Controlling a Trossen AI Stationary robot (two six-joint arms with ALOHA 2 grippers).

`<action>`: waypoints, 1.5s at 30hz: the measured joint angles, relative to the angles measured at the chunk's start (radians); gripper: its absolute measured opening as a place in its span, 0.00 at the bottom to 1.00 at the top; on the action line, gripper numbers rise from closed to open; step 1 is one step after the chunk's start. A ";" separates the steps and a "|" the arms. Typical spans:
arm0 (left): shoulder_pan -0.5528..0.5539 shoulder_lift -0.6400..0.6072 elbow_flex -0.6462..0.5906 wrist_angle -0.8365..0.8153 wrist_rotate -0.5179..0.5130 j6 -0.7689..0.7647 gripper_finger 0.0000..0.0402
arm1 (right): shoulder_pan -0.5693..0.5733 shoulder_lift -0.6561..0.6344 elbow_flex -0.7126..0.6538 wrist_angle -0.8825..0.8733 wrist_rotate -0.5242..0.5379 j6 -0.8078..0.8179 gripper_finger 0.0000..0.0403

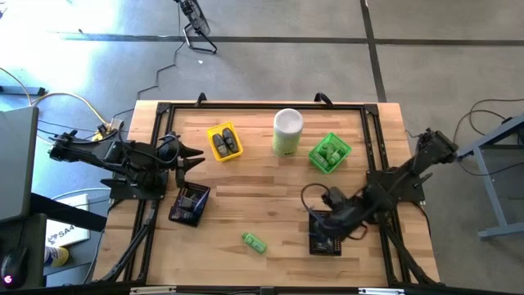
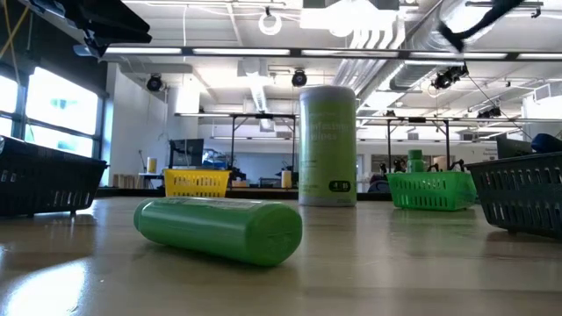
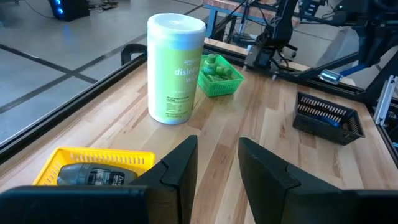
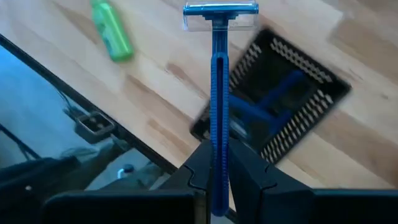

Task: Pick & Place Travel size toiletries
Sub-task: Put the blue razor into the right black bin, then put the shampoo bottle bottle into the green bin

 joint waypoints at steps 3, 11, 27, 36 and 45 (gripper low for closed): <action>0.000 0.000 0.000 0.000 0.000 0.000 0.28 | 0.057 0.003 0.000 -0.025 0.023 0.070 0.07; 0.000 0.000 0.000 0.000 -0.001 0.000 0.28 | 0.144 0.015 -0.013 -0.043 0.117 0.240 0.07; 0.000 0.000 0.000 0.000 -0.003 0.000 0.28 | 0.206 0.061 -0.269 0.210 0.012 0.387 0.07; 0.000 0.000 0.000 0.000 -0.003 0.000 0.28 | 0.206 0.061 -0.314 0.251 -0.003 0.384 0.13; 0.000 0.000 0.000 0.001 -0.003 0.000 0.28 | 0.206 0.061 -0.314 0.251 0.001 0.360 0.25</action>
